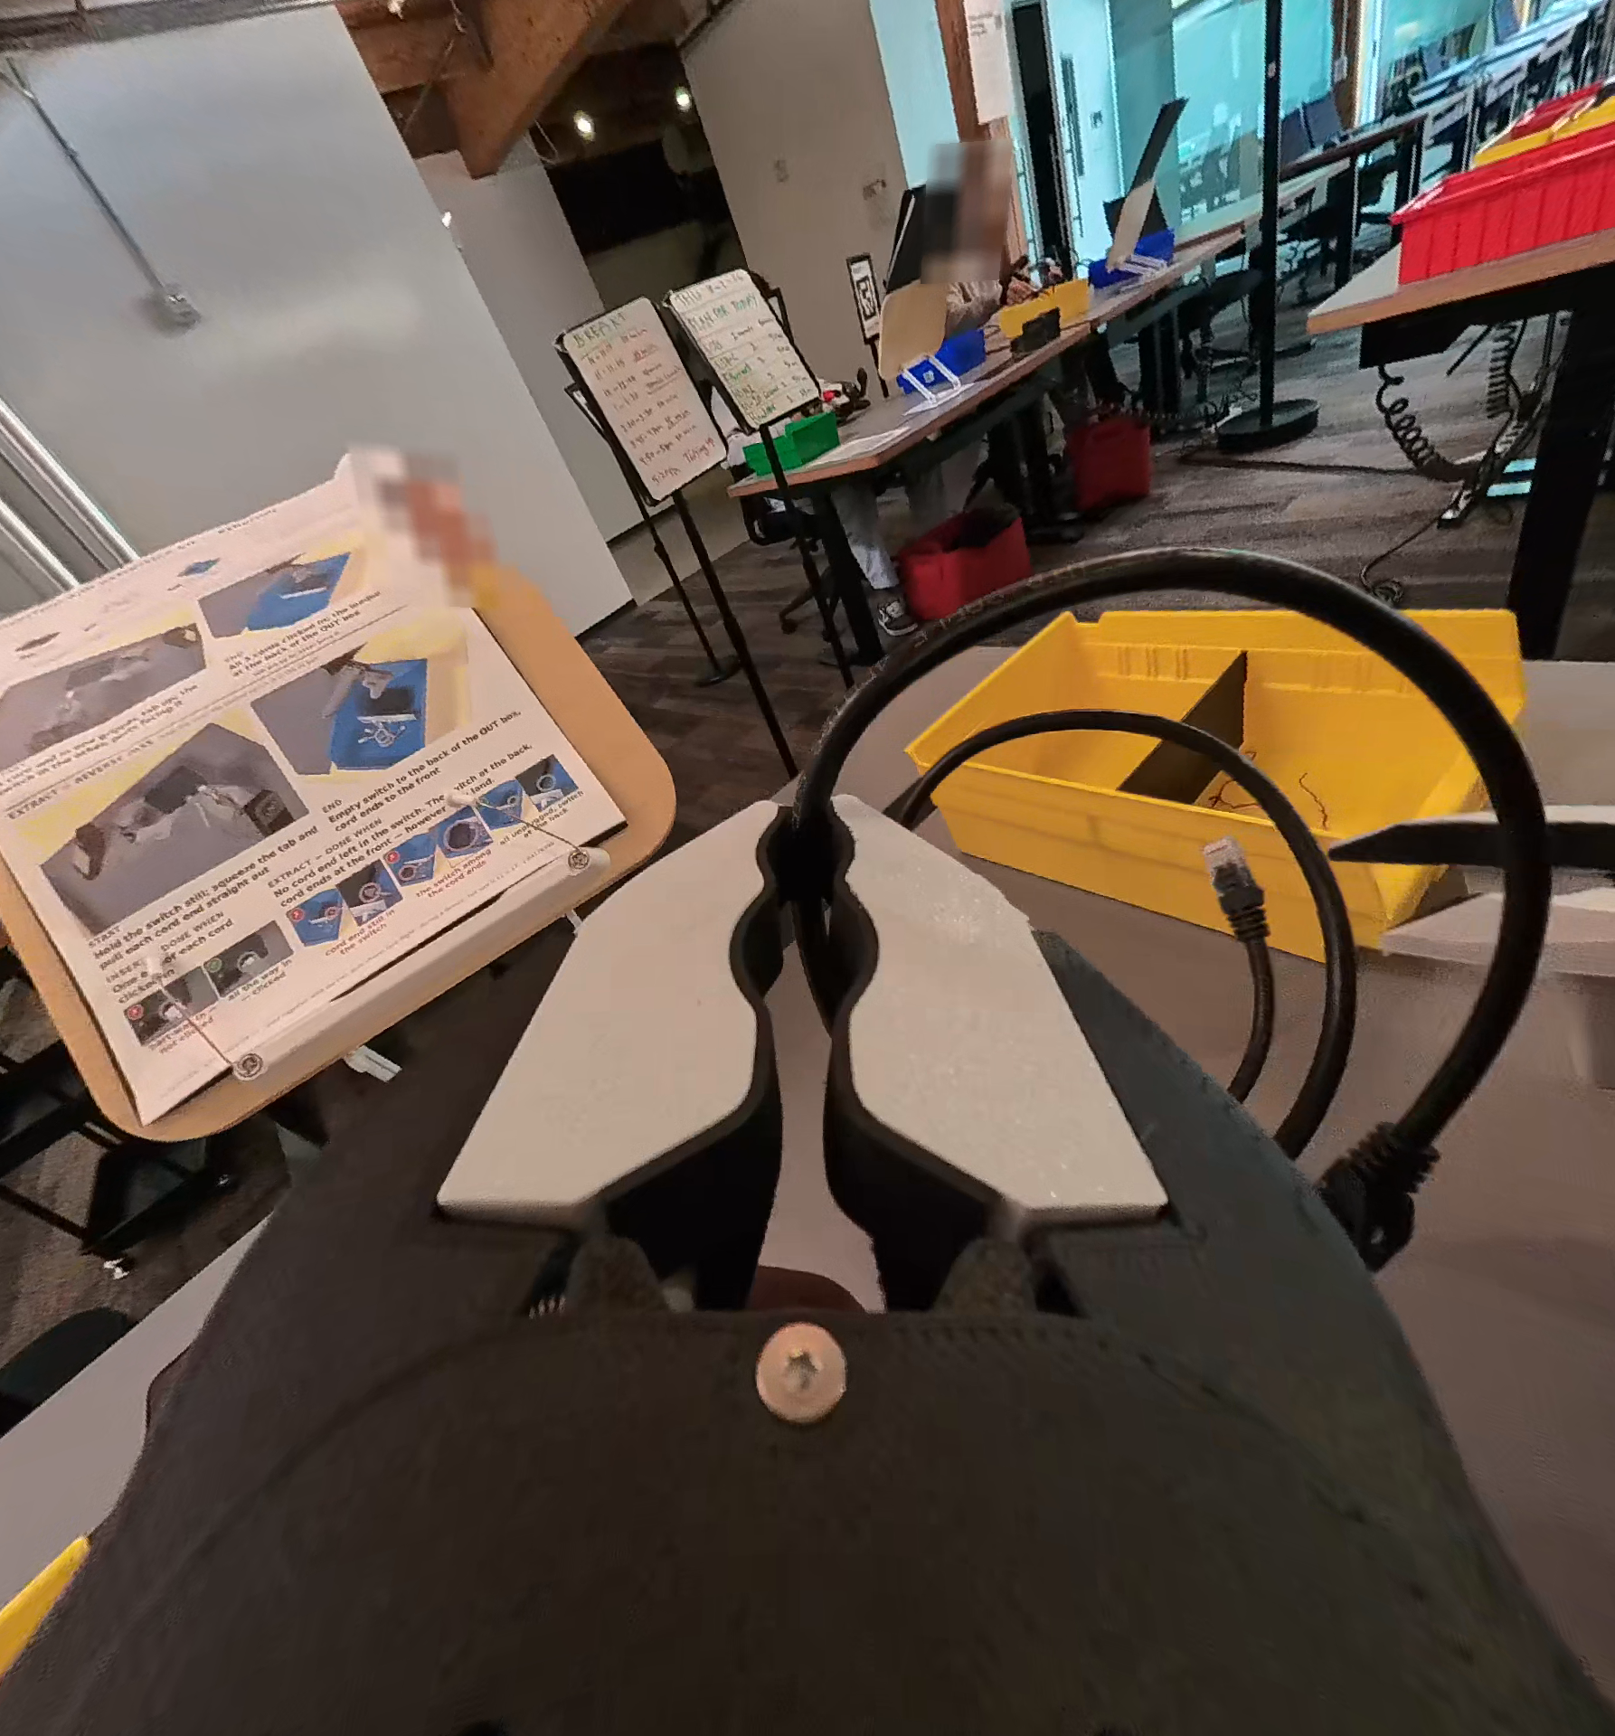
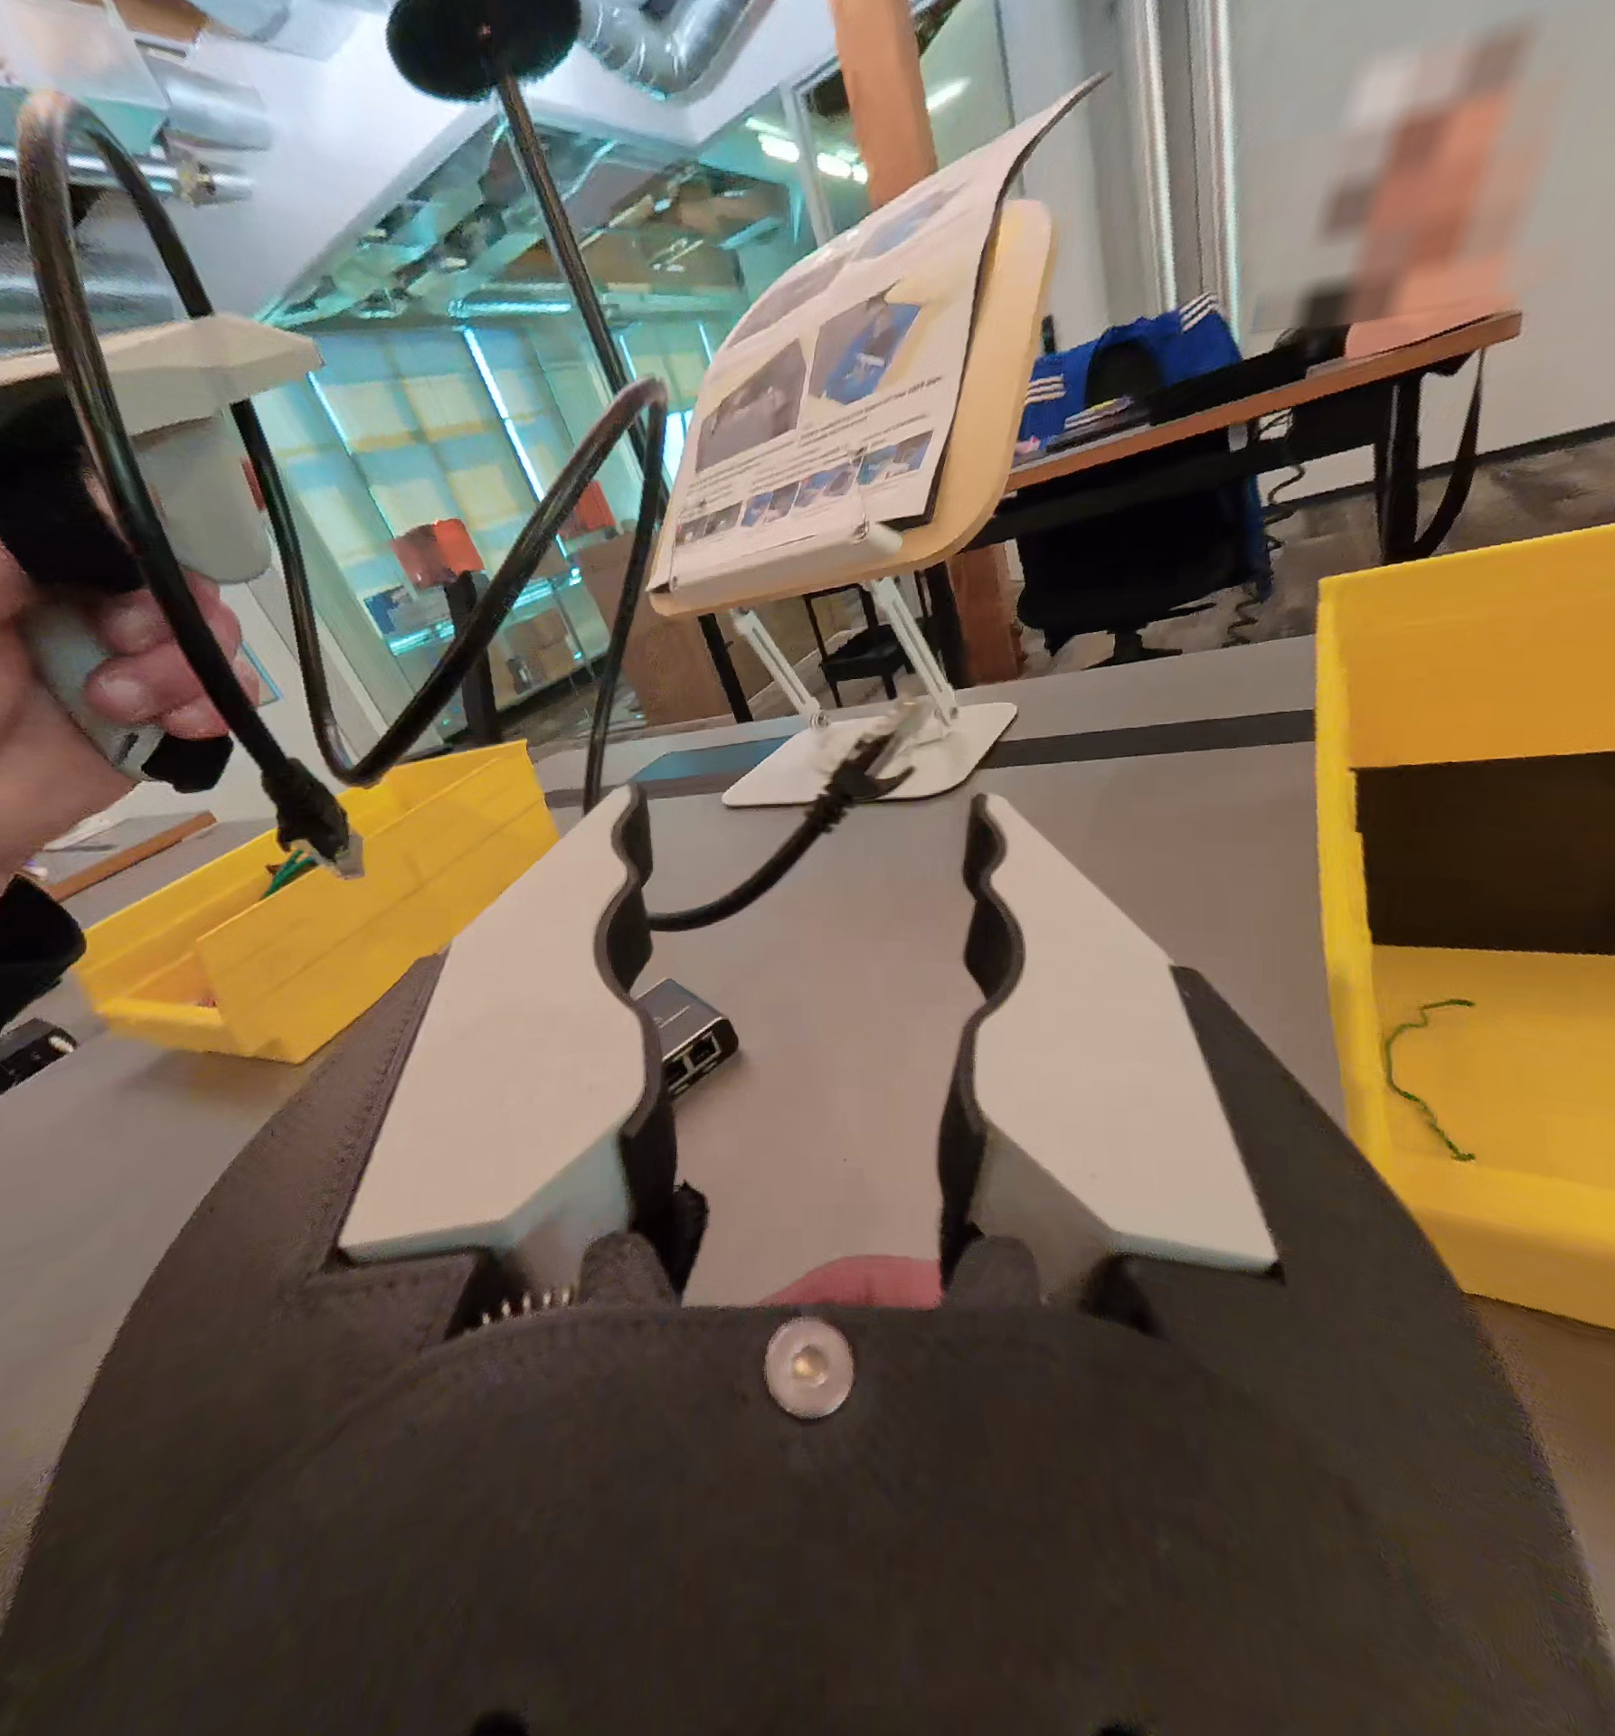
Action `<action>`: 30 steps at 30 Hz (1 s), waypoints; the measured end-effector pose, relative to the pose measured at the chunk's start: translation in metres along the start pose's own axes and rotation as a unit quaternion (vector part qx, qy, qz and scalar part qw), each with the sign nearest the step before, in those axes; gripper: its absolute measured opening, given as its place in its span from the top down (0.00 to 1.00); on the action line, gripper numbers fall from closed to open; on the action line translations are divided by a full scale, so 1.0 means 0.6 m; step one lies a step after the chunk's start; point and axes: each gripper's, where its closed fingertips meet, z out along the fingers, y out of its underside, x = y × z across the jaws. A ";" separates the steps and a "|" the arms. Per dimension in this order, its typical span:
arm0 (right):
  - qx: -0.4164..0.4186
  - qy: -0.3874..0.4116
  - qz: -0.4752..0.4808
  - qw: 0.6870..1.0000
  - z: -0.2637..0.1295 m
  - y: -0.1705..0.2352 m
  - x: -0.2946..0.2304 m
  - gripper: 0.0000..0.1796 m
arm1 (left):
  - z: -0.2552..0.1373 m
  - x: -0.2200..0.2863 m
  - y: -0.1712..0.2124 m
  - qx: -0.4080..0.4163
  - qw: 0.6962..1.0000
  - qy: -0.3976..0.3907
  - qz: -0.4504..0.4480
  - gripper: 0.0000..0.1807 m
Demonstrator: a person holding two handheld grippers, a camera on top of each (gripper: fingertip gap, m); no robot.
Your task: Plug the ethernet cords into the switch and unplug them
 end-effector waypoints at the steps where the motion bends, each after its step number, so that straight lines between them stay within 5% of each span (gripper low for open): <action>1: 0.001 0.001 0.003 1.000 0.000 -0.002 0.001 0.60 | 0.000 0.003 -0.003 0.002 1.000 0.003 0.000 0.98; 4: -0.049 -0.036 0.062 0.996 0.022 0.036 -0.019 0.49 | -0.002 0.014 -0.014 0.012 1.000 0.010 -0.001 0.98; 5: -0.058 -0.058 0.099 0.992 0.030 0.049 -0.029 0.52 | -0.002 0.019 -0.018 0.017 1.000 0.015 -0.003 0.98; 7: -0.038 -0.120 0.174 0.977 0.038 0.043 -0.053 0.66 | -0.004 0.028 -0.024 0.023 0.999 0.021 -0.009 0.98; 9: -0.011 -0.163 0.183 0.969 0.036 0.018 -0.065 0.95 | -0.007 0.032 -0.025 0.026 0.999 0.019 -0.011 0.98; 18: -0.027 -0.126 0.007 0.992 0.015 -0.067 -0.024 1.00 | -0.007 0.038 0.114 -0.078 0.994 0.059 -0.046 0.98; 21: -0.059 -0.119 -0.096 0.986 0.019 -0.077 -0.028 1.00 | -0.016 0.069 0.171 -0.138 0.981 0.125 -0.058 0.76; 25: -0.100 -0.101 -0.267 0.953 0.030 -0.072 -0.046 1.00 | -0.049 0.086 0.204 -0.172 0.957 0.195 -0.129 0.50; 27: -0.123 -0.083 -0.354 0.923 0.037 -0.064 -0.051 1.00 | -0.073 0.065 0.200 -0.160 0.951 0.202 -0.168 0.45; 30: -0.140 -0.075 -0.455 0.876 0.049 -0.049 -0.070 1.00 | -0.107 0.025 0.151 -0.103 0.956 0.189 -0.201 0.52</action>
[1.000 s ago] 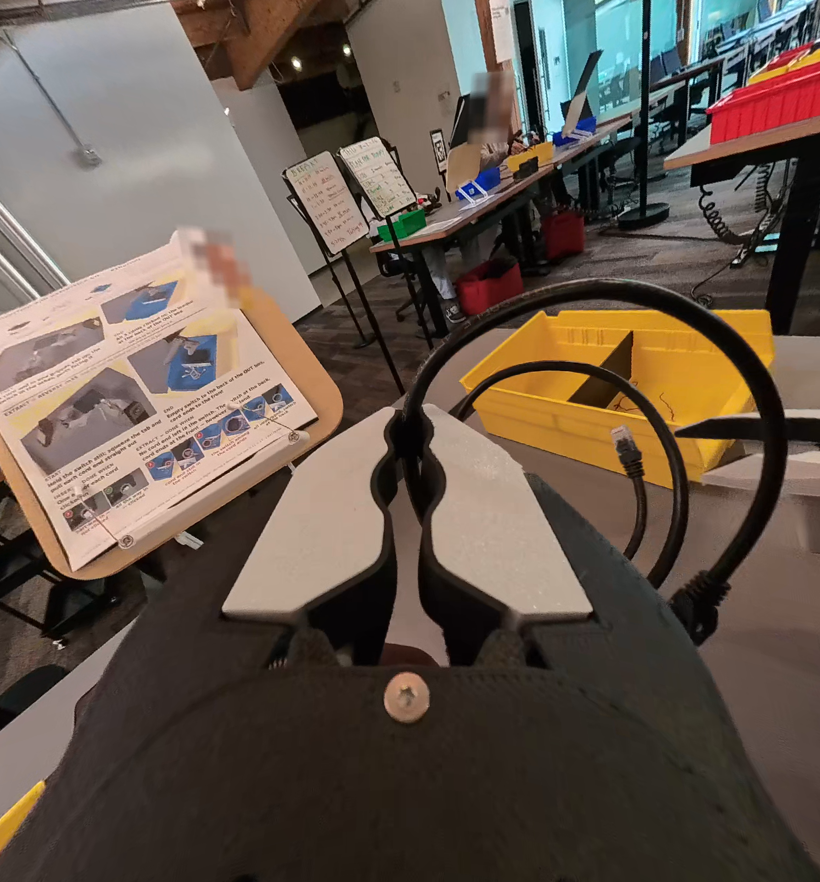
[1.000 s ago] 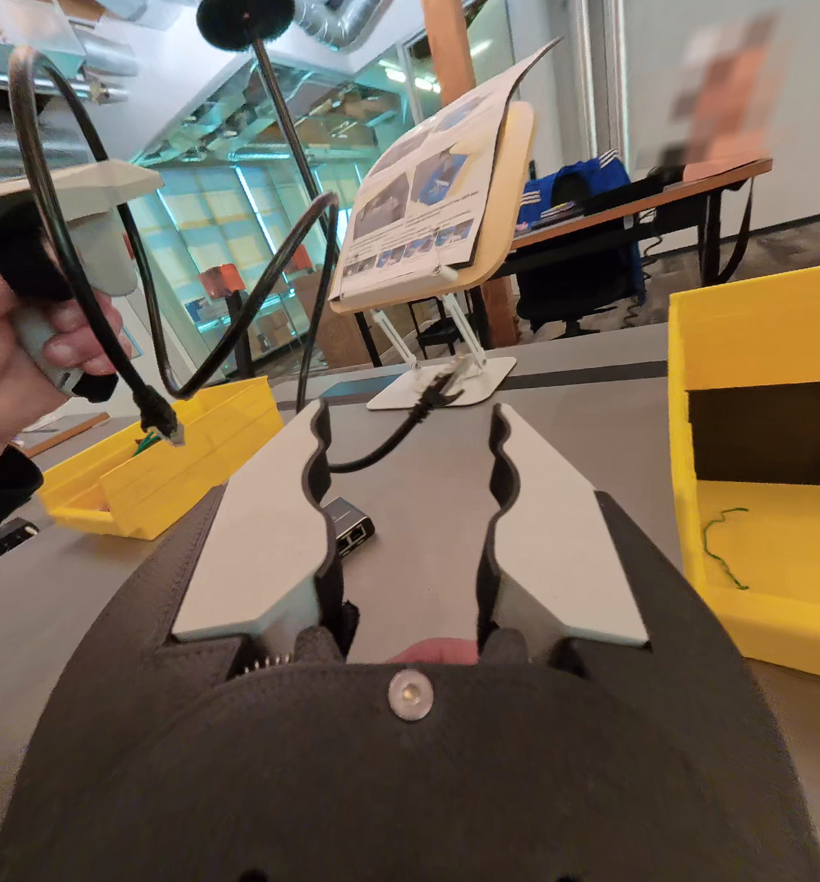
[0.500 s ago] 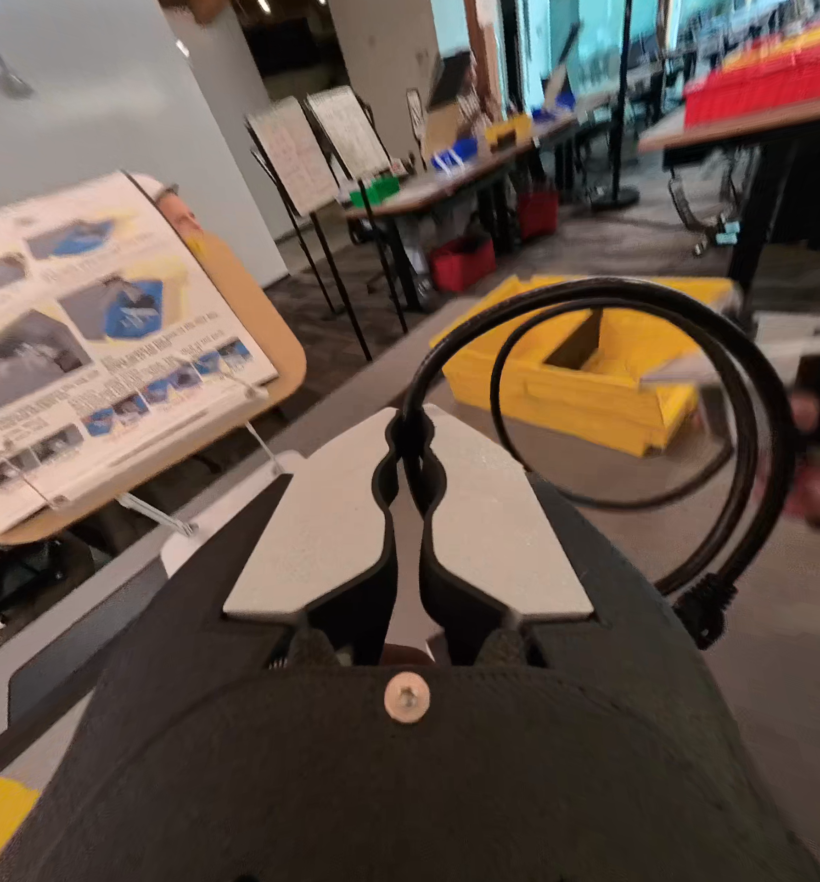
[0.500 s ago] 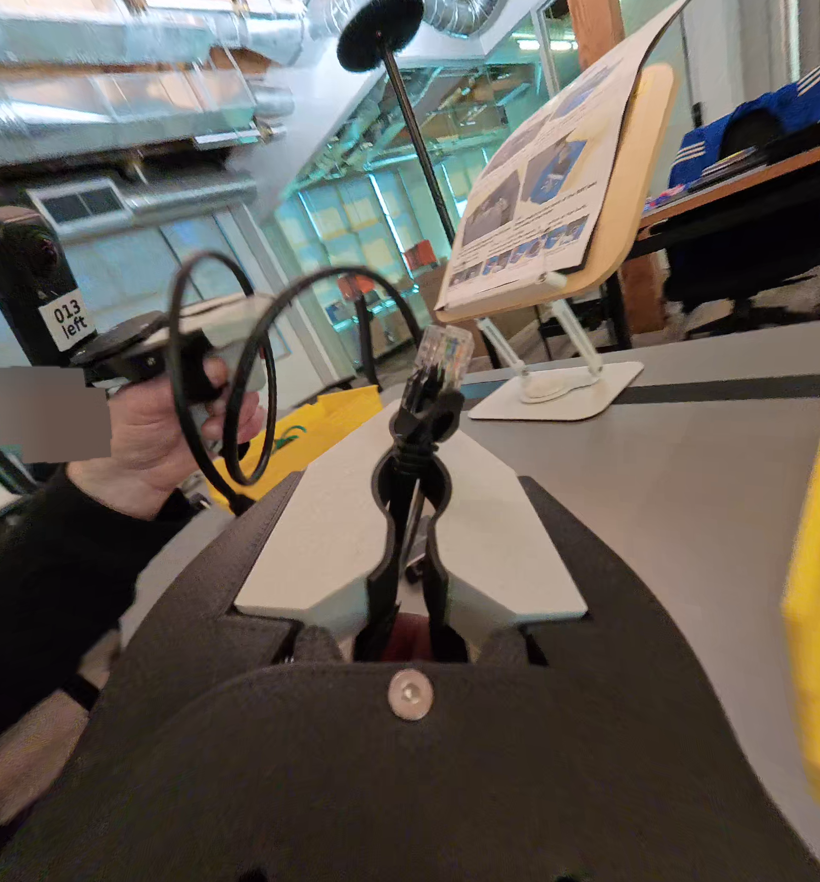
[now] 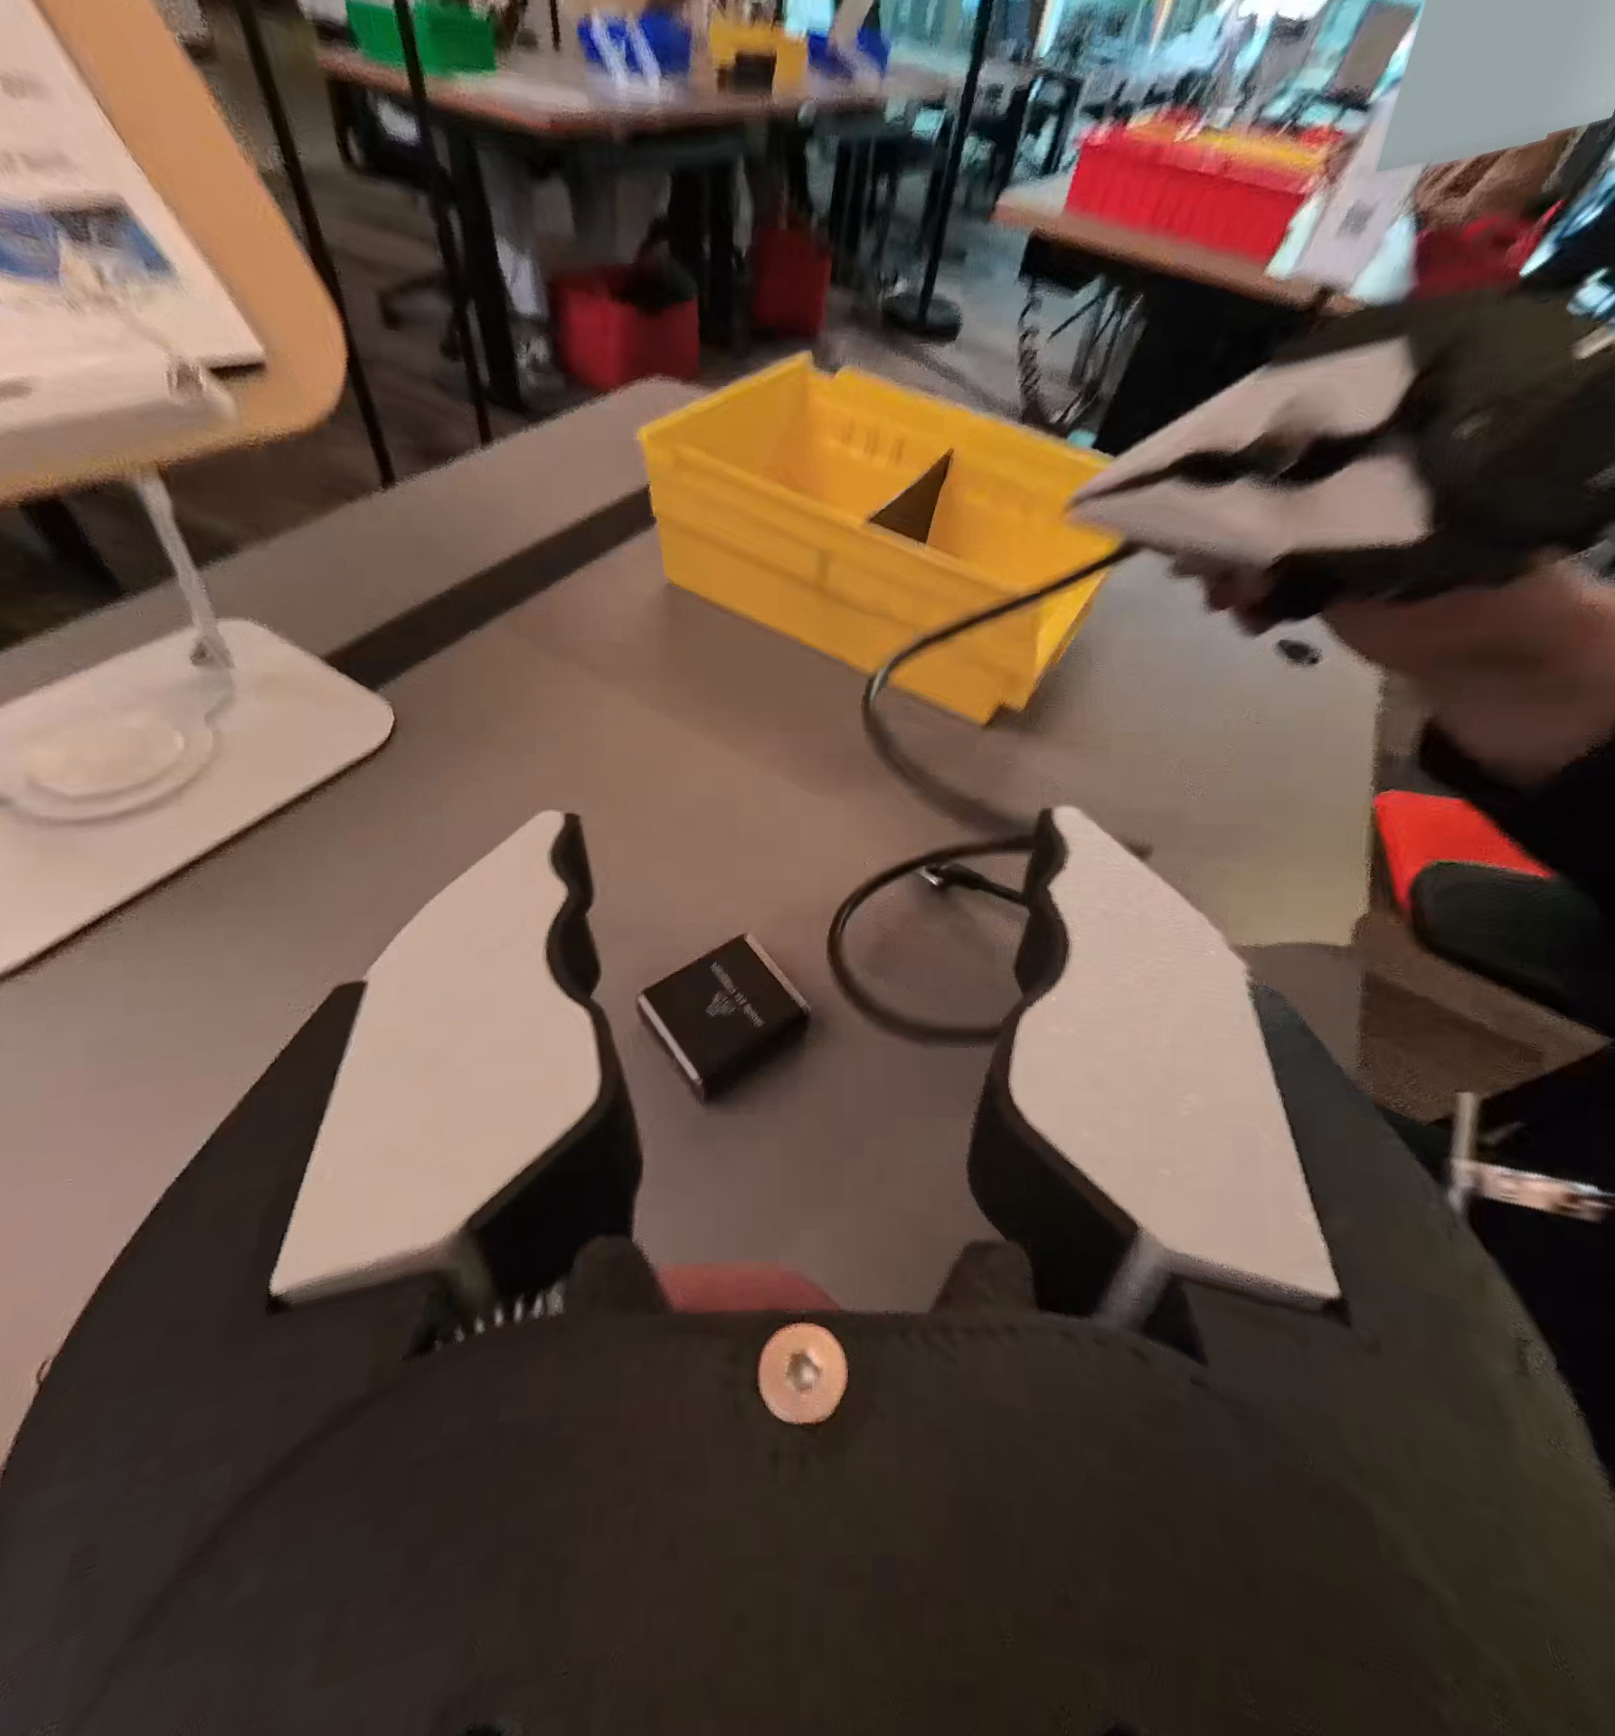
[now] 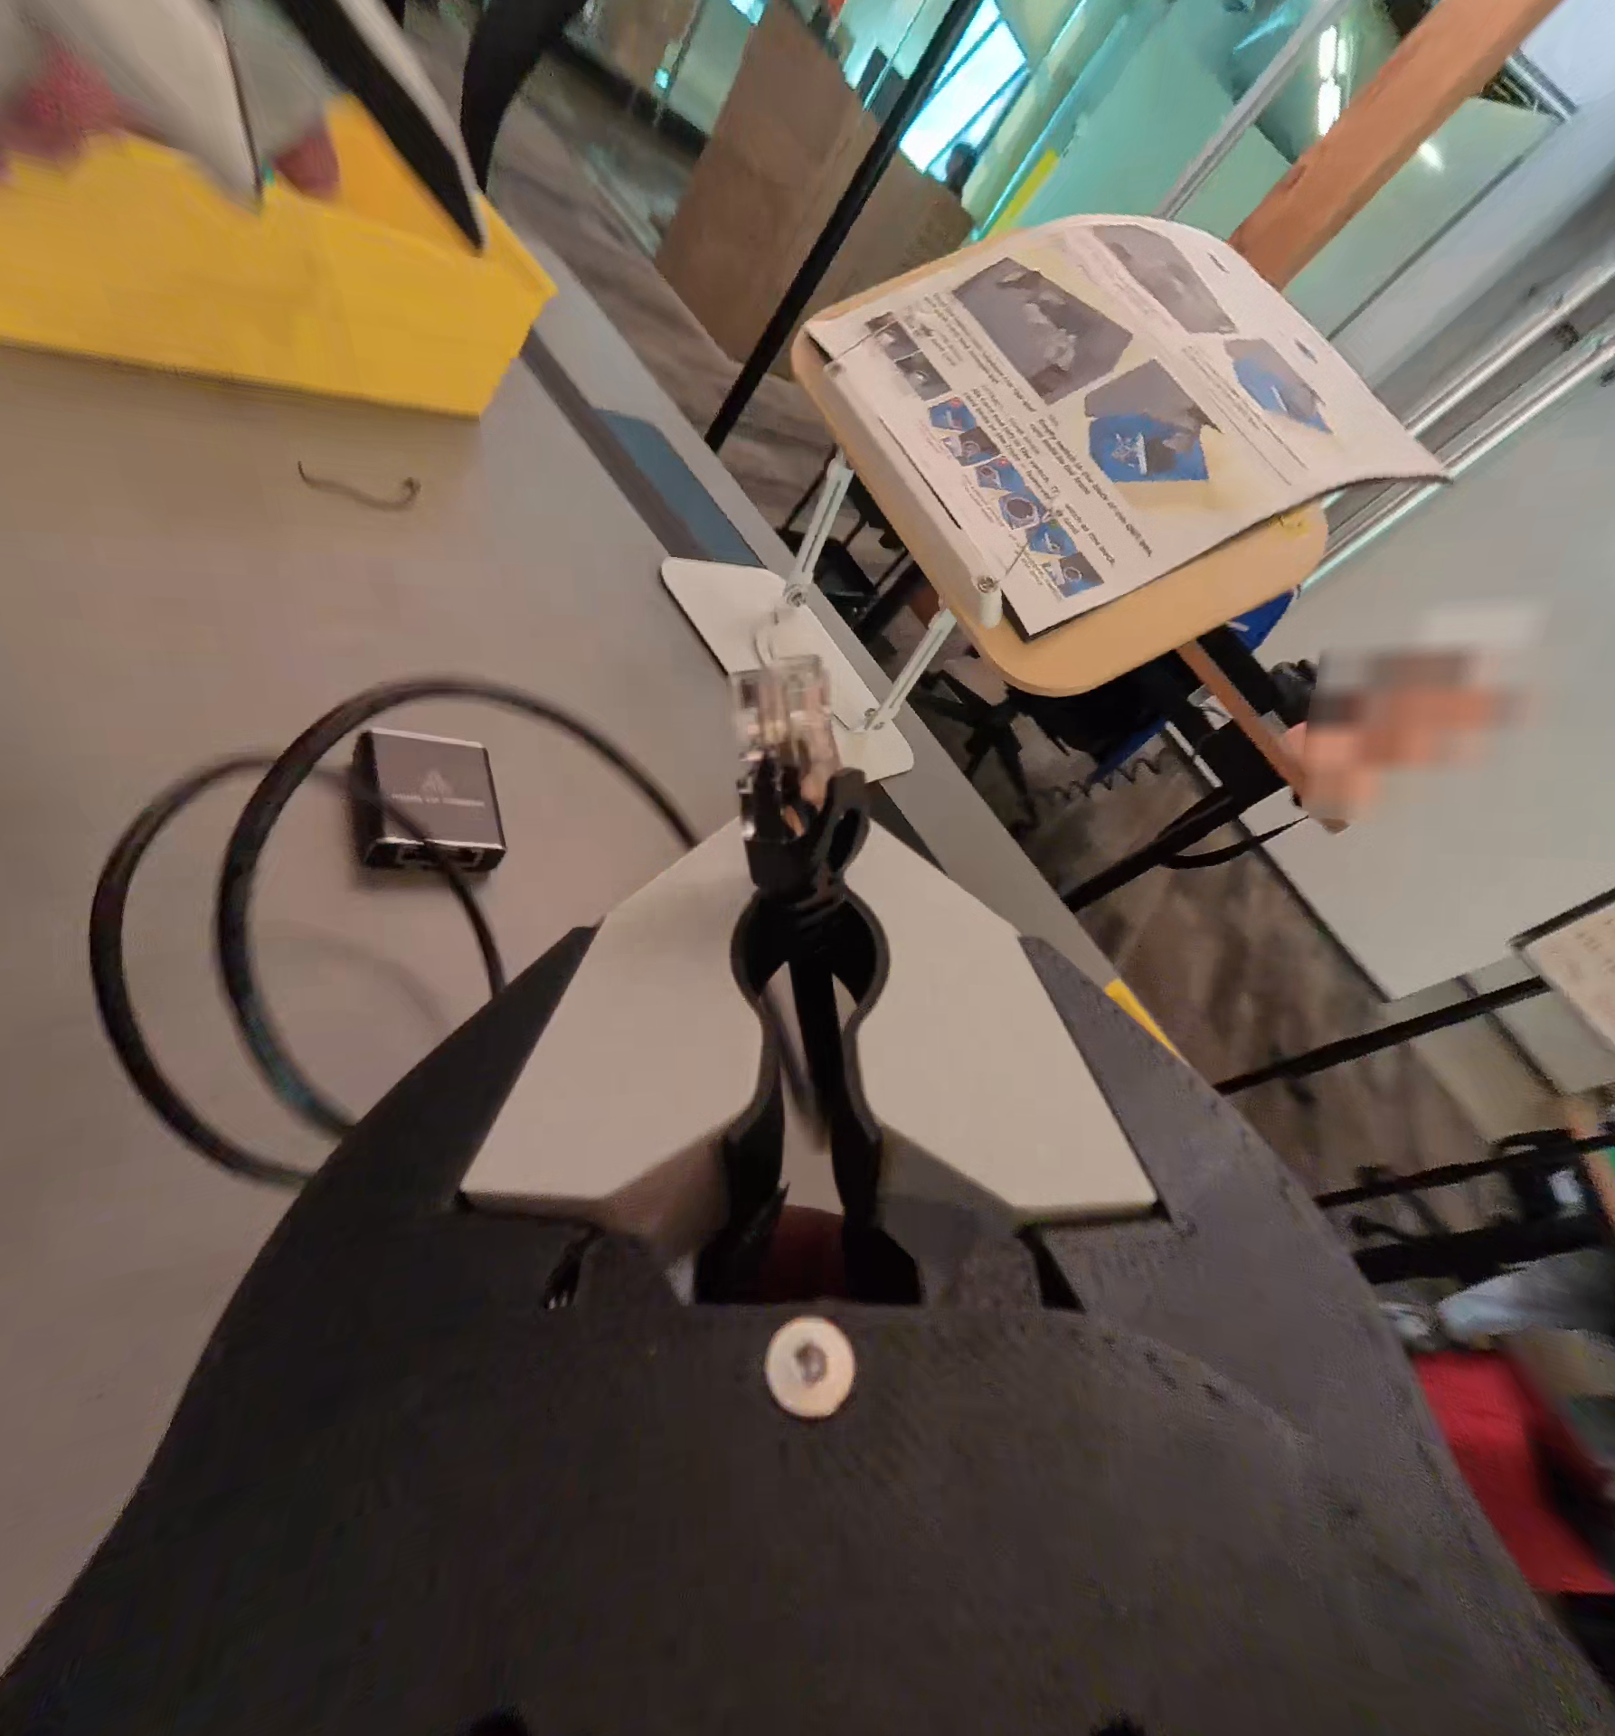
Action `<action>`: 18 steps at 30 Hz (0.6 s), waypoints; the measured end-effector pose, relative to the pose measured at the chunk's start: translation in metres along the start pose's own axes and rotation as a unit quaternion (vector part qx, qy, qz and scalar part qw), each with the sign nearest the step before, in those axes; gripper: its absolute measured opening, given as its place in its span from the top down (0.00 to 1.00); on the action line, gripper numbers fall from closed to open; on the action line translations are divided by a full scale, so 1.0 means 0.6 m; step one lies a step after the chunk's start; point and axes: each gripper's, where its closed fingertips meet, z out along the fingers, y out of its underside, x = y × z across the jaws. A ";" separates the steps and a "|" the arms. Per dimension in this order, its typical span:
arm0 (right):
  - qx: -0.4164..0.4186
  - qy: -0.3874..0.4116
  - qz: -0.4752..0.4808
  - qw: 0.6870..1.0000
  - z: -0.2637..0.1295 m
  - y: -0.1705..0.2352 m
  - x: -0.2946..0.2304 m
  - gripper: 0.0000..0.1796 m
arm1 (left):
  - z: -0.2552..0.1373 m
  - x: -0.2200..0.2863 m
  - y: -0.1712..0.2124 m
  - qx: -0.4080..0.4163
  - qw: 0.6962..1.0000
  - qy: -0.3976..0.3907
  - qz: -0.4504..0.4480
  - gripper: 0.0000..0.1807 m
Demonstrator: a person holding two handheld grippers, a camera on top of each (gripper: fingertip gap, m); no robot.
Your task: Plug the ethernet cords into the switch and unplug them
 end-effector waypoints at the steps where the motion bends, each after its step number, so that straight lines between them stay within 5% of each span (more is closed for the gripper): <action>1: -0.009 -0.001 -0.025 1.000 0.007 -0.004 -0.009 1.00 | -0.010 0.017 -0.015 0.011 1.000 0.010 0.007 0.56; 6: -0.022 -0.008 -0.132 0.991 0.048 -0.030 -0.071 1.00 | 0.030 0.136 -0.024 0.005 0.998 0.062 0.029 0.62; 10: -0.013 -0.009 -0.199 0.980 0.066 -0.046 -0.119 1.00 | 0.064 0.187 0.001 0.004 0.989 0.139 -0.055 0.69; 15: -0.007 -0.003 -0.236 0.972 0.072 -0.045 -0.156 1.00 | 0.072 0.169 0.021 0.031 0.980 0.153 -0.124 0.90; 18: -0.003 0.005 -0.241 0.971 0.074 -0.045 -0.163 1.00 | 0.071 0.175 0.031 0.032 0.974 0.176 -0.141 0.92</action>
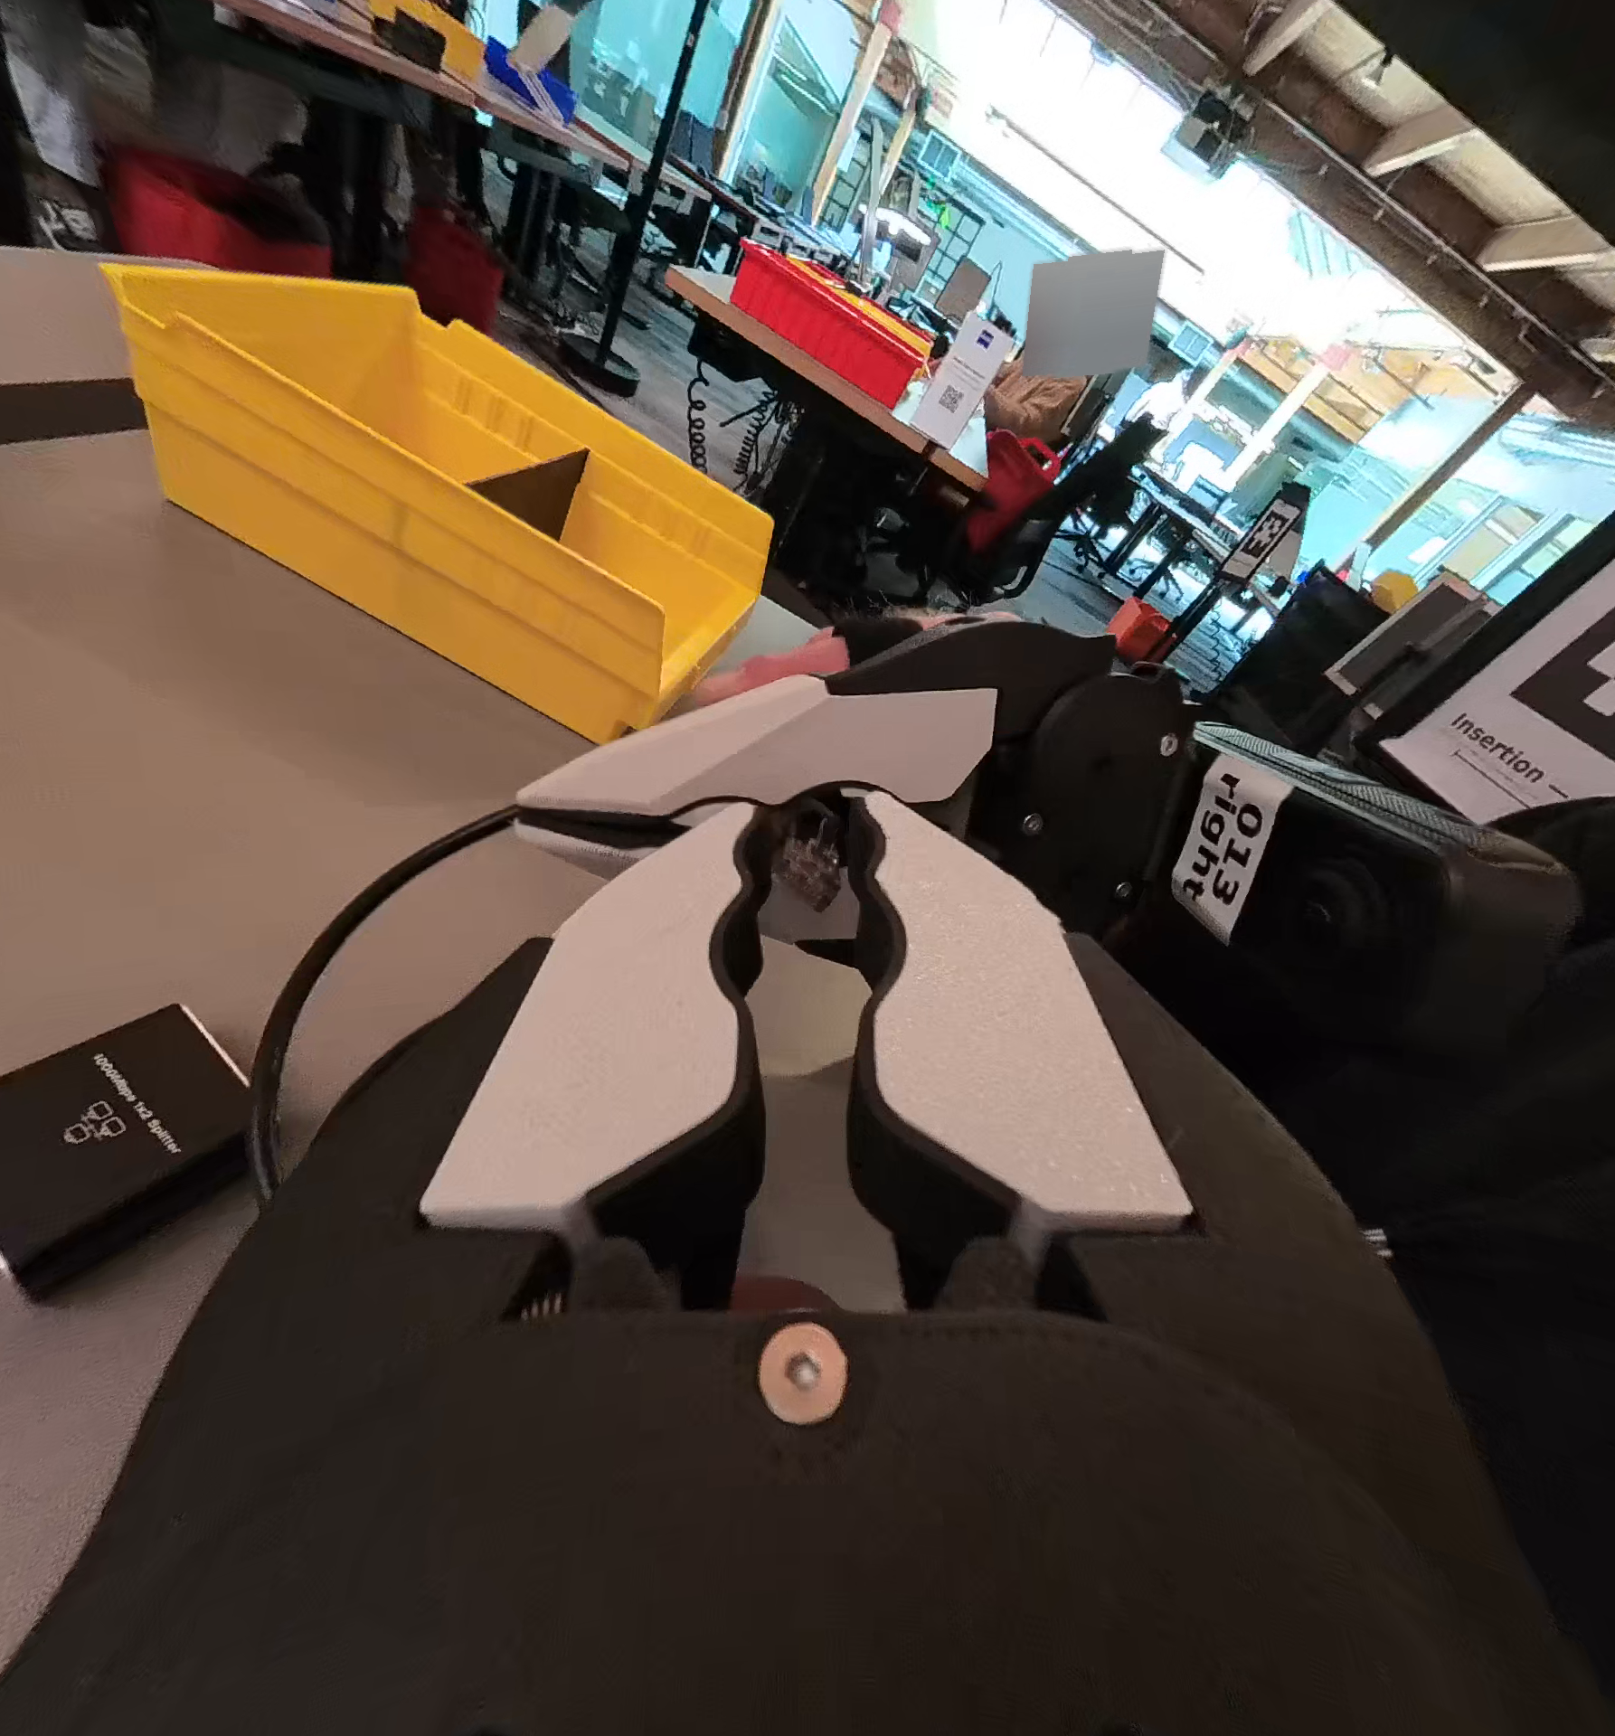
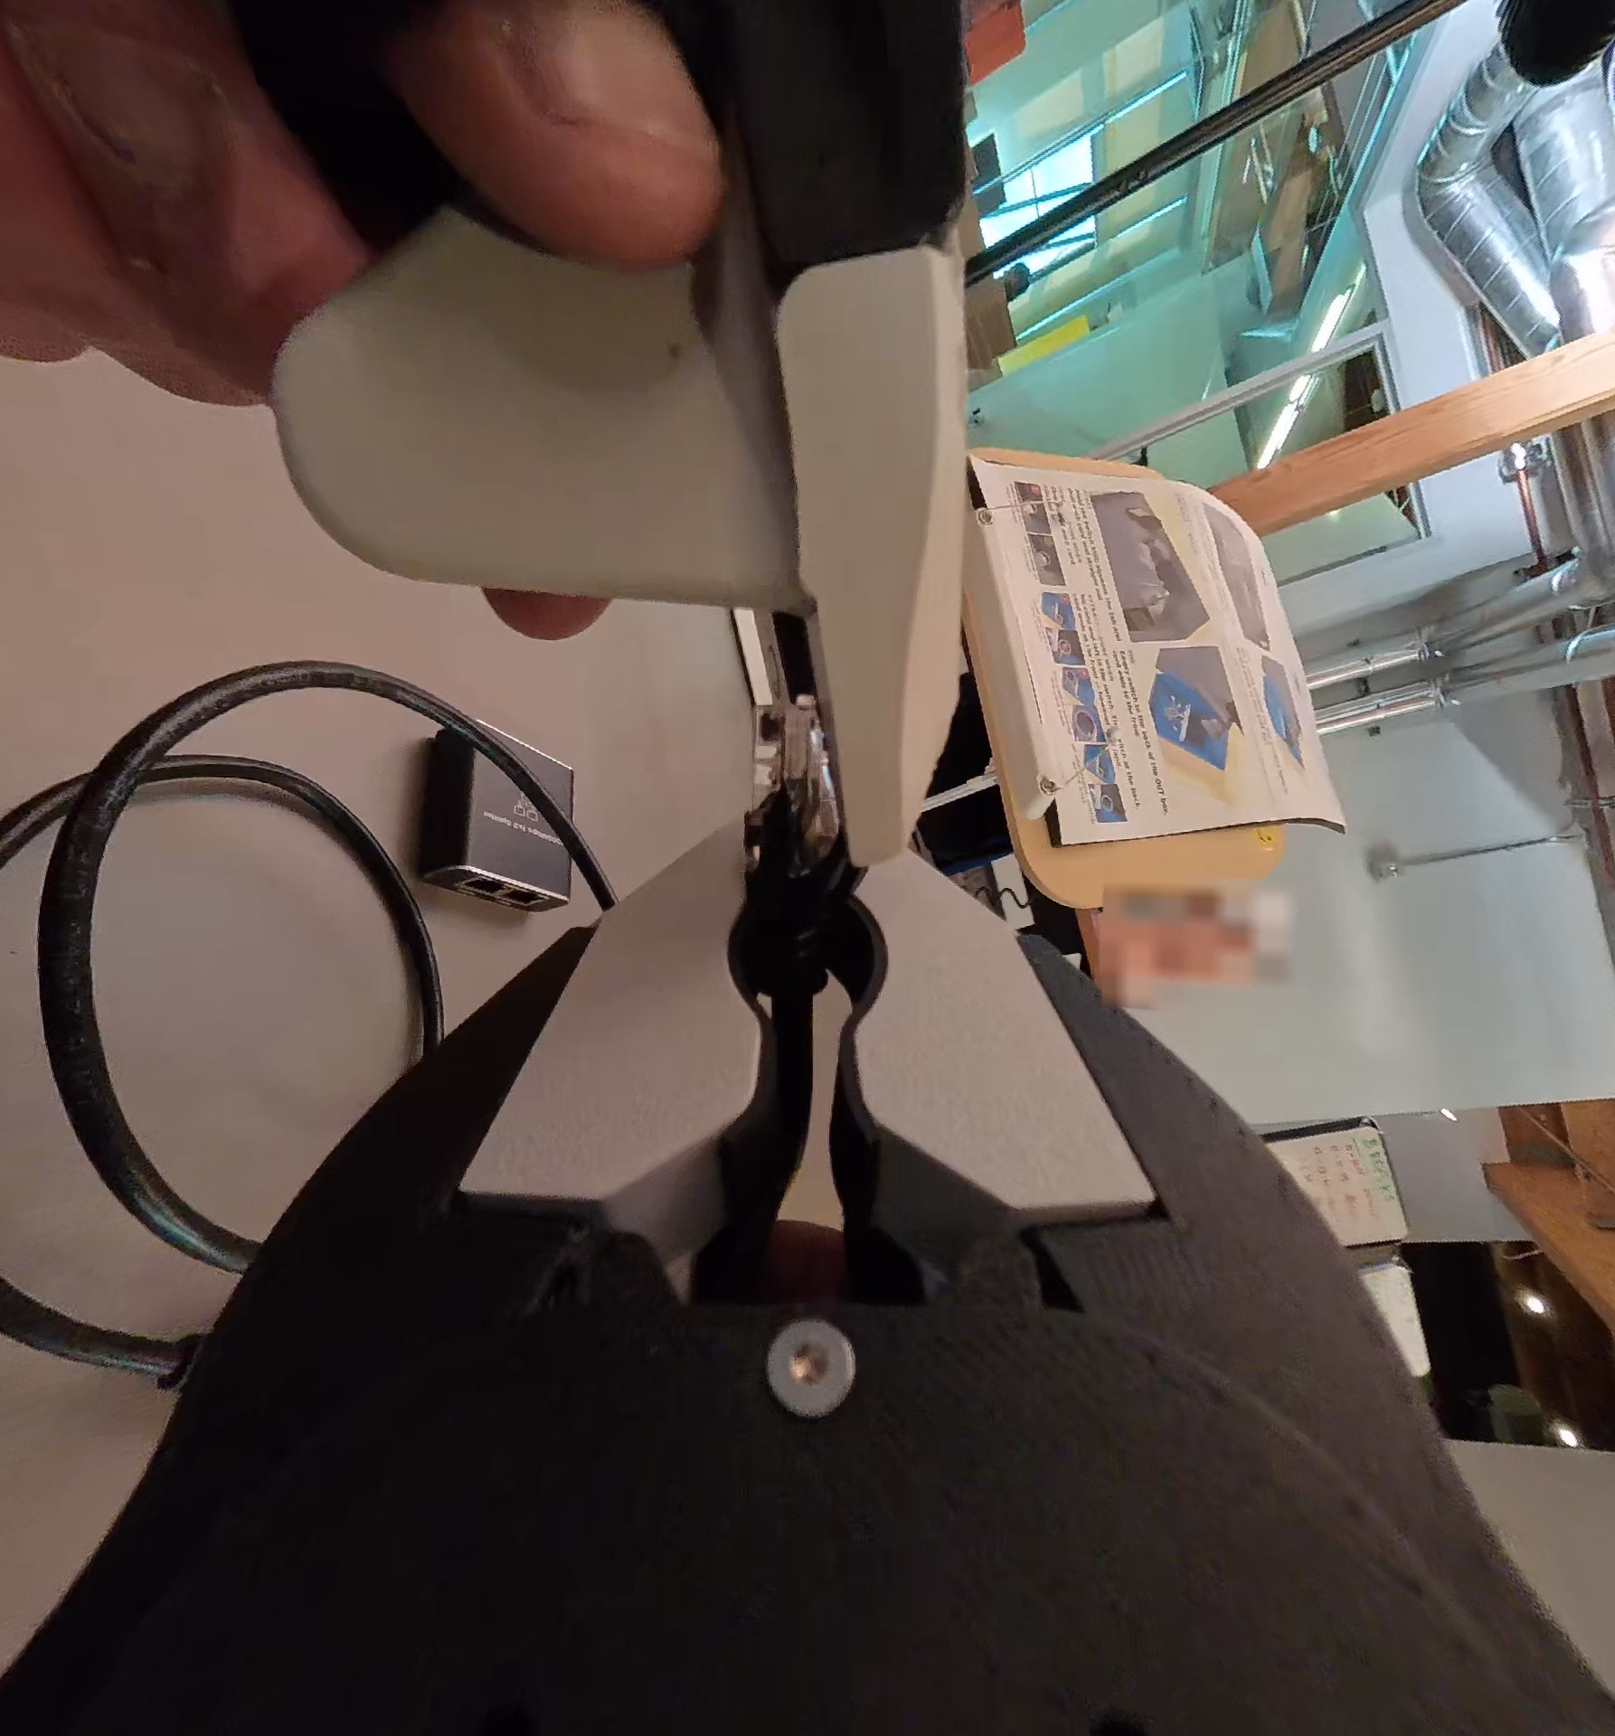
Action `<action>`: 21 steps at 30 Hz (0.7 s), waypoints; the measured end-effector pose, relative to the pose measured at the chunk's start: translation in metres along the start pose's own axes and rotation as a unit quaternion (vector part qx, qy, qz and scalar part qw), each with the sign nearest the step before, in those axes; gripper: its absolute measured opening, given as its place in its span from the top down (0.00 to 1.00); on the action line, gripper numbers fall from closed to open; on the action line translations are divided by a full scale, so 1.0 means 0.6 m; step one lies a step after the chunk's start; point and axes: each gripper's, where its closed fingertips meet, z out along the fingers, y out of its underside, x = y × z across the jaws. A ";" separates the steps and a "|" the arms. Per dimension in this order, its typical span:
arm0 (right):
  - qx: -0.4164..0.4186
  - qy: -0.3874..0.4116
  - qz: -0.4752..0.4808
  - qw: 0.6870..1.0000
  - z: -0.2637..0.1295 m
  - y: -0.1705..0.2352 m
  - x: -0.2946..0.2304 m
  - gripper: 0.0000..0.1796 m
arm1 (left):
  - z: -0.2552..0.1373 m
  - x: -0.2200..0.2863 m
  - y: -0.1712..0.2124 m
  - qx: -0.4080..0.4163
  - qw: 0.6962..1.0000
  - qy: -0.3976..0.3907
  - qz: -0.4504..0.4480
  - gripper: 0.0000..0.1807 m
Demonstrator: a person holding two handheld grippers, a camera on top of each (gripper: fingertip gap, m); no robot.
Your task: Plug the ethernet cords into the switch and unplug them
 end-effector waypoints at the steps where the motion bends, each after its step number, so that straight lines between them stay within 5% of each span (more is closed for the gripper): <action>1: -0.001 0.002 -0.005 1.000 0.001 0.001 -0.002 1.00 | 0.000 -0.001 0.003 -0.001 1.000 0.002 -0.004 0.92; 10: 0.006 0.019 0.001 1.000 0.004 0.008 0.001 1.00 | 0.000 -0.005 0.002 0.031 0.998 0.031 -0.041 0.94; 14: 0.002 0.048 -0.022 0.999 0.000 0.012 0.010 1.00 | -0.001 -0.014 0.010 0.016 0.996 0.028 -0.084 0.75; 21: 0.000 0.076 -0.042 0.996 -0.001 0.015 0.012 1.00 | 0.006 -0.014 0.020 0.023 0.990 0.046 -0.132 0.92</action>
